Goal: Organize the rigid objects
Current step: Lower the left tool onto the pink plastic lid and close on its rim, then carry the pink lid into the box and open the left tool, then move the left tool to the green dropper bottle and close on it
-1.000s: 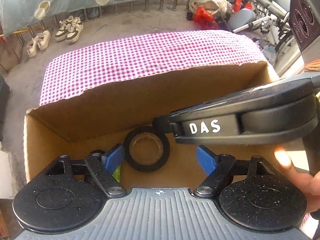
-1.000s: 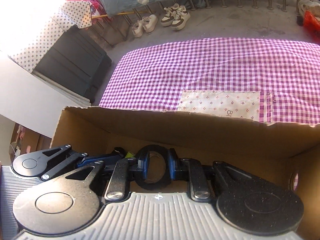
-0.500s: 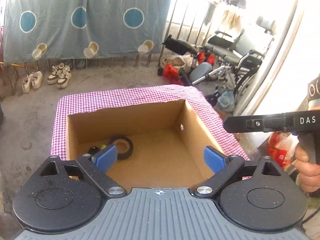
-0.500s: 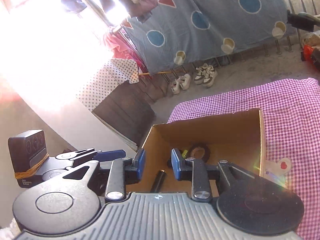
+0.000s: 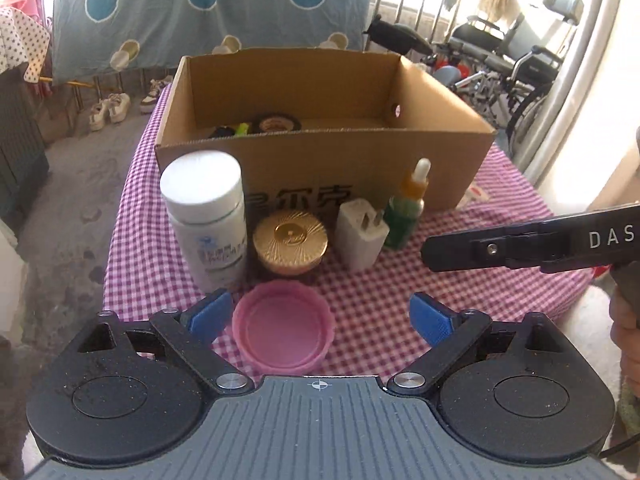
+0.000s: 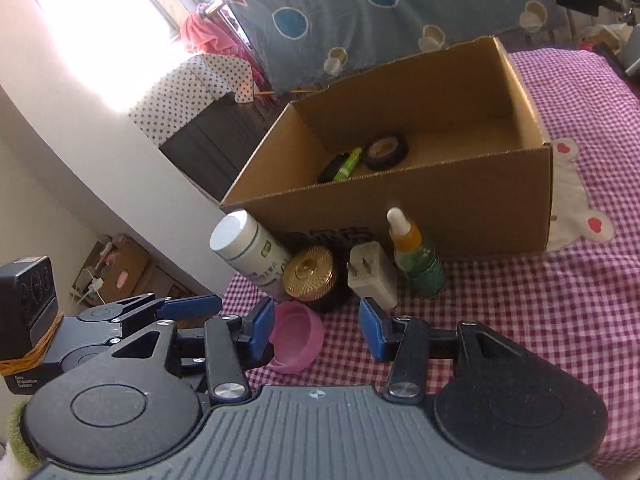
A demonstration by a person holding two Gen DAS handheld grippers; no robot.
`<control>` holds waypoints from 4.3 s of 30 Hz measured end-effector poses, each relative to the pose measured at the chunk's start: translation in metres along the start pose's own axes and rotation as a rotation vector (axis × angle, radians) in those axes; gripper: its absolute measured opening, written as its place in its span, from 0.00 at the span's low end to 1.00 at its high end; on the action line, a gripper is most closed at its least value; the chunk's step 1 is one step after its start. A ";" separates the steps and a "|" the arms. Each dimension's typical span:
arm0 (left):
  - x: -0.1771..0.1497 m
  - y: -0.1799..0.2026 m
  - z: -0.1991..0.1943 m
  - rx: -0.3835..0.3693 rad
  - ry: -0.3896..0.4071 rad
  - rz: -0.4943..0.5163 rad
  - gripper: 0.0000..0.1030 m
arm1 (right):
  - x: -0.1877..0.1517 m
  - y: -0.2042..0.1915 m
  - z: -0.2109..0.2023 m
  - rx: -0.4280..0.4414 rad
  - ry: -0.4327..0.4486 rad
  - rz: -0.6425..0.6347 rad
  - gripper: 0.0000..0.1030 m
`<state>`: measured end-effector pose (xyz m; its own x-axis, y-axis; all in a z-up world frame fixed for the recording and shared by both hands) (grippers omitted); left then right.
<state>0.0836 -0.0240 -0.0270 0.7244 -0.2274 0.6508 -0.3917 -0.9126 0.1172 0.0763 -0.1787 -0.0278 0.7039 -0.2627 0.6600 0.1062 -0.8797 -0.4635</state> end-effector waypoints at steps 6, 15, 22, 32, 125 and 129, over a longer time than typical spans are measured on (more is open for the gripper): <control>-0.019 -0.002 0.023 0.065 -0.048 0.062 0.93 | -0.013 -0.020 0.053 -0.046 -0.099 -0.073 0.48; -0.035 -0.007 0.043 0.110 -0.076 0.130 0.85 | -0.020 -0.025 0.080 -0.090 -0.146 -0.095 0.40; -0.031 -0.014 0.044 0.062 -0.059 0.091 0.72 | -0.019 -0.034 0.088 -0.118 -0.149 -0.153 0.23; -0.032 -0.002 0.027 0.091 -0.027 0.127 0.72 | -0.024 -0.043 0.074 -0.106 -0.118 -0.149 0.13; 0.046 0.062 0.042 -0.119 0.151 0.213 0.66 | 0.037 0.041 -0.042 -0.094 0.160 -0.004 0.46; 0.043 0.066 0.054 -0.104 0.166 0.251 0.58 | 0.039 0.034 -0.027 -0.096 0.133 -0.054 0.42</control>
<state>0.1196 -0.1124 -0.0319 0.4984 -0.3747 0.7818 -0.6088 -0.7933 0.0078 0.0882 -0.2293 -0.0013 0.5988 -0.2586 0.7580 0.0695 -0.9261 -0.3708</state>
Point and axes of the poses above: each gripper's, at about its wrist camera, not at the fingertips, and z roughly the way its jaws point, y to its right, x to its top, the point moved 3 cm from there along z, roughly the way its jaws point
